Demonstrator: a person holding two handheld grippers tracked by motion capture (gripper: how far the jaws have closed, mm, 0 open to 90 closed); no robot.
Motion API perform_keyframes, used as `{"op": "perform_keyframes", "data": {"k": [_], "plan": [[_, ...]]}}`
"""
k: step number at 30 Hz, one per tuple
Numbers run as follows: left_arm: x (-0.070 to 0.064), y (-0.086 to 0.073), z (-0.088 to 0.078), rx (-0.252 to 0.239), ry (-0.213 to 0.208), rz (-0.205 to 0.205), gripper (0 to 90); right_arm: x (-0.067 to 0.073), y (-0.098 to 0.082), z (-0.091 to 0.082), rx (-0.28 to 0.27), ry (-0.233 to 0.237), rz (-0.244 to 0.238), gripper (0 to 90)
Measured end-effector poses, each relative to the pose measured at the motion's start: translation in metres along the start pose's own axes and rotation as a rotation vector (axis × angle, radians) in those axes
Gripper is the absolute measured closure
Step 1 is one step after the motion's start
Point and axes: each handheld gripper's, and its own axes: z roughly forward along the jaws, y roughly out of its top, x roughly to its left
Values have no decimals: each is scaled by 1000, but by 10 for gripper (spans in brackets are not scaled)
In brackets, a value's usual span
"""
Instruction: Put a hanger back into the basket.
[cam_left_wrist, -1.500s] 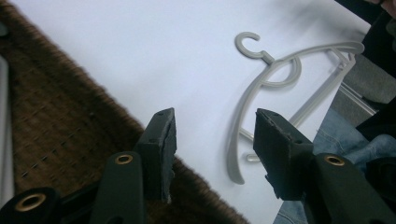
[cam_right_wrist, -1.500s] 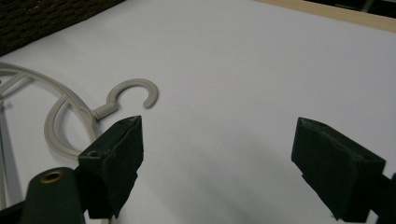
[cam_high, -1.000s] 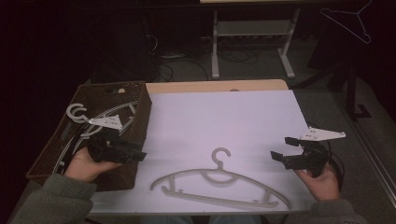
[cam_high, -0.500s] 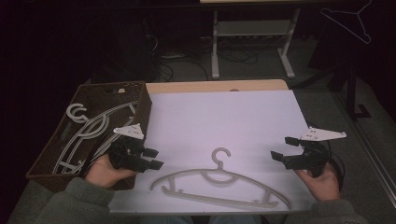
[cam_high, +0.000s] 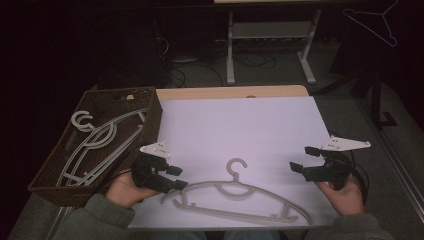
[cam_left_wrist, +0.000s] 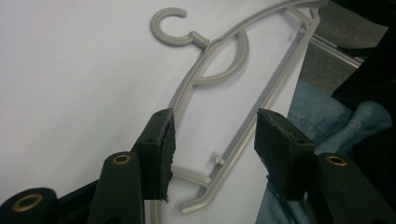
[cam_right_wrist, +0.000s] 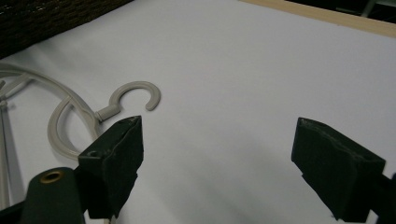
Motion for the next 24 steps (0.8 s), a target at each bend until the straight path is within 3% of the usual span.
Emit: {"op": "perform_keyframes", "data": {"k": [10,18,24], "plan": [[3,2,32,52,-10,-5,469,0,0,0,1,1,-1,159],[18,1,61,113,-7,-49,464,0,0,0,-3,1,0,159],[23,2,77,151,28,-32,469,-1,0,-1,-4,3,2,159]]}}
